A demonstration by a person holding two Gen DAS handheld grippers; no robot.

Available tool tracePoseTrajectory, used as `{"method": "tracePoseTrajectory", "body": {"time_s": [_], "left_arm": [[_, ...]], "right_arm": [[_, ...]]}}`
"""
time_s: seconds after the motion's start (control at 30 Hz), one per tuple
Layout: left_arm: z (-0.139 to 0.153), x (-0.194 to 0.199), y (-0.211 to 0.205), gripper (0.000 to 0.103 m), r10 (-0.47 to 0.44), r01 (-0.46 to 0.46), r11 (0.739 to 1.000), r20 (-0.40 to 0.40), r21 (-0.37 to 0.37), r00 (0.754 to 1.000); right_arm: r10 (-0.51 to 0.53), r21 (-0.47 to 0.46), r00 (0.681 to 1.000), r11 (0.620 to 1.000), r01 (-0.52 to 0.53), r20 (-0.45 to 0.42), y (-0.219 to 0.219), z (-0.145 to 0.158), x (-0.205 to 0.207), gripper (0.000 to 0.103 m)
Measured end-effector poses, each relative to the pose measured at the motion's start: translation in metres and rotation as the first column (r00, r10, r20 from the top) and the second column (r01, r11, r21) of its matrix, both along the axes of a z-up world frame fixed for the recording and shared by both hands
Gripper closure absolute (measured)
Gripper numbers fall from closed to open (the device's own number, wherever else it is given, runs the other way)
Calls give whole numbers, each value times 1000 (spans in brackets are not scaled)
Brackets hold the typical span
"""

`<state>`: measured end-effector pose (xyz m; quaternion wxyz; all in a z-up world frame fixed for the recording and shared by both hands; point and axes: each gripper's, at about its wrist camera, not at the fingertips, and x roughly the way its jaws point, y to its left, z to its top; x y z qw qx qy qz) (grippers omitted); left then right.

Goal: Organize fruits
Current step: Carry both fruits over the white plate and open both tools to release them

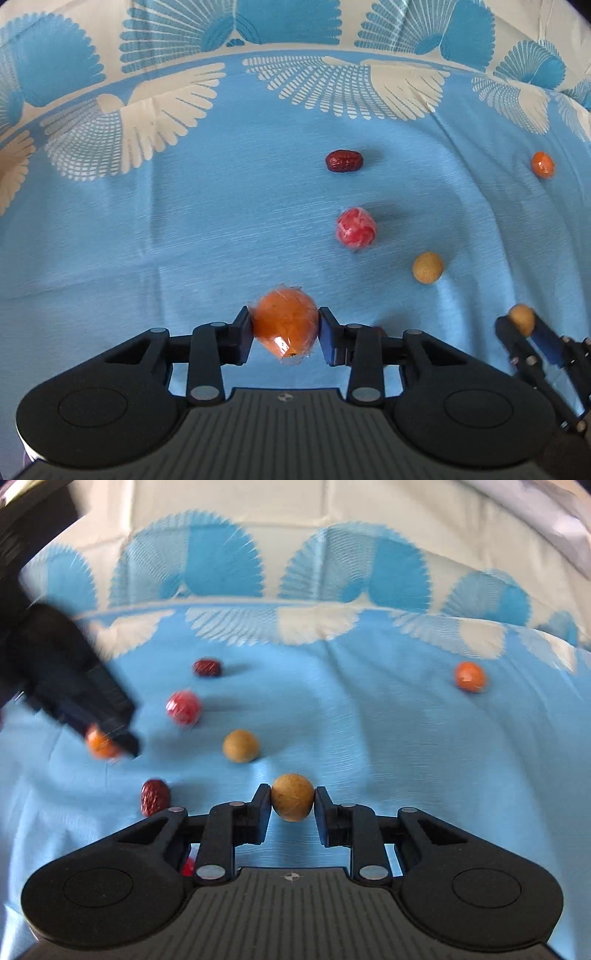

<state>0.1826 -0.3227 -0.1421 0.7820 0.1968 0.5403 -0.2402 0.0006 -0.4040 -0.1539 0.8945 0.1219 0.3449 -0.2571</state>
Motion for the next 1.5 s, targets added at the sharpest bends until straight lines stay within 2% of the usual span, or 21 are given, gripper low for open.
{"method": "tracePoseTrajectory", "body": {"time_s": [0.2, 0.33, 0.4, 0.53, 0.7, 0.87, 1.03, 1.3, 1.5], "left_arm": [[72, -55, 97, 63, 44, -45, 999, 47, 11, 998], [107, -107, 173, 63, 72, -73, 997, 45, 6, 996], [119, -133, 209, 63, 99, -99, 995, 51, 2, 994], [135, -176, 272, 63, 158, -158, 987, 62, -8, 985], [148, -218, 331, 63, 210, -207, 977, 58, -54, 976], [157, -246, 367, 63, 226, -217, 970, 74, -106, 971], [162, -256, 385, 63, 241, -225, 963, 97, -150, 966], [168, -258, 406, 63, 266, -241, 949, 103, -205, 959], [169, -257, 410, 63, 271, -244, 945, 106, -217, 957]], "right_arm": [[-29, -12, 994, 999, 30, 110, 19, 66, -70, 77], [36, 15, 990, 999, -38, 134, 61, 102, -111, 77], [89, 31, 987, 995, -93, 131, 88, 117, -126, 77], [182, 146, 973, 968, -202, 139, 137, 138, -144, 77], [289, 175, 946, 934, -312, 148, 205, 158, -156, 76], [382, 183, 911, 895, -406, 155, 260, 172, -165, 76], [417, 158, 898, 886, -436, 138, 293, 181, -170, 77], [426, 103, 896, 893, -439, 129, 307, 193, -174, 76], [428, 87, 895, 894, -440, 125, 310, 194, -173, 77]]}}
